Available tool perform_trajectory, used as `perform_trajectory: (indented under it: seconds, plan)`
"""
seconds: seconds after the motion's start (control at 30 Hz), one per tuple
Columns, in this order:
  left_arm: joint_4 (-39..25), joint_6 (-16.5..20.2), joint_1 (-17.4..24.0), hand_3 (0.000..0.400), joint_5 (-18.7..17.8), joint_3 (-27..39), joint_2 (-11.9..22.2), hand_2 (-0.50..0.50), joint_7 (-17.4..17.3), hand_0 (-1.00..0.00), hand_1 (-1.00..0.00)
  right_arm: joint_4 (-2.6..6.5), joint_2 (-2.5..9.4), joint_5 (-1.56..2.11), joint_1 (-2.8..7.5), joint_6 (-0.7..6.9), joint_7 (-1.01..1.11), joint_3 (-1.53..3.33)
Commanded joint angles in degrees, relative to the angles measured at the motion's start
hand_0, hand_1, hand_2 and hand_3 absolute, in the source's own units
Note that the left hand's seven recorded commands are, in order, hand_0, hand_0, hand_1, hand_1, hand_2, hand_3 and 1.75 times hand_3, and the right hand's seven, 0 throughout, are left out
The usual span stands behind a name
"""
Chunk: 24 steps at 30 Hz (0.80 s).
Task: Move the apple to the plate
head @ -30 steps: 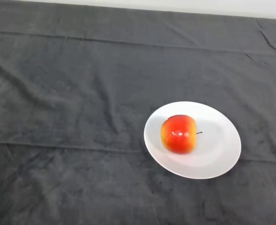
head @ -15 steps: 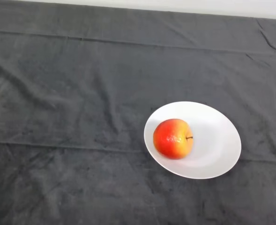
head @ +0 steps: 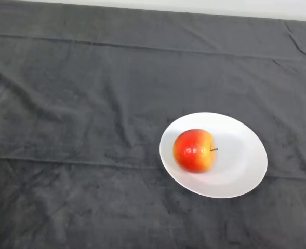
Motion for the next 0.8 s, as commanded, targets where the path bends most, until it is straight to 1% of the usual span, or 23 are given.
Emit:
perform_trajectory:
  seconds: [0.03,0.8]
  plan:
    - [2.0,-1.38,-2.08,0.0,1.26,1.13,-0.71,0.0,-0.4,0.0,0.0,5.43,9.26,0.34,5.04,7.42,-0.28,3.48]
    - [2.09,-1.48,-2.36,0.0,2.97,2.55,-0.9,0.0,-0.87,0.0,0.0,5.45,9.25,0.41,5.03,7.4,-0.27,3.54]
